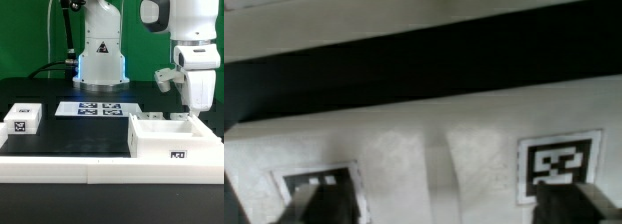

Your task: Assemble cabinet

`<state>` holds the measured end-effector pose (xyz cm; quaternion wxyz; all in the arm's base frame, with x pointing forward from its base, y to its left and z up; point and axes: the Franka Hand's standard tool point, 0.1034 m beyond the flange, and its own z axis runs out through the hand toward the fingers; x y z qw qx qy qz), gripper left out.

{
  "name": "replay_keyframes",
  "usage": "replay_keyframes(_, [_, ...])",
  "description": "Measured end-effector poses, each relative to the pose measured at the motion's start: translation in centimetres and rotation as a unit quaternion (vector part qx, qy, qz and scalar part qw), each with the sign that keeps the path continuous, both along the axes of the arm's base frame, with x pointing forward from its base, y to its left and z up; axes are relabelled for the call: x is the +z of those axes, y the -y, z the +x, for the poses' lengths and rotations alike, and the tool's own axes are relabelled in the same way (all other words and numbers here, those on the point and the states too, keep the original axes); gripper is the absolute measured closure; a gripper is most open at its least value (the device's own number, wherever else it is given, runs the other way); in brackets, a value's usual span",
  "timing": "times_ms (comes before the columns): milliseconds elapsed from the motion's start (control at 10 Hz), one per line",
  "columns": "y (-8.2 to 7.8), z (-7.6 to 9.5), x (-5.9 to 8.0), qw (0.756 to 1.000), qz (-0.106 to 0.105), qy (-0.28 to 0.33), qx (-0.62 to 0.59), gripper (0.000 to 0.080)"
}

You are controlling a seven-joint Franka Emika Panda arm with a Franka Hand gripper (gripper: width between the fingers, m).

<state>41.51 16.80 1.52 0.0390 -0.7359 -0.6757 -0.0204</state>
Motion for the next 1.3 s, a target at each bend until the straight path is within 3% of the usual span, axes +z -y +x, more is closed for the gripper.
replay_keyframes(100, [0.0, 0.0, 0.0, 1.000, 0.000, 0.000, 0.000, 0.0403])
replay_keyframes(200, [0.1, 0.0, -0.1, 1.000, 0.000, -0.001, -0.001, 0.0587])
replay_keyframes(300, [0.1, 0.0, -0.1, 1.000, 0.000, -0.001, -0.001, 0.0587])
replay_keyframes(400, [0.1, 0.0, -0.1, 1.000, 0.000, -0.001, -0.001, 0.0715])
replay_keyframes(1000, [0.1, 0.0, 0.0, 1.000, 0.000, 0.000, -0.002, 0.0732])
replay_keyframes(1300, [1.2, 0.3, 3.5, 1.000, -0.015, 0.012, -0.014, 0.0732])
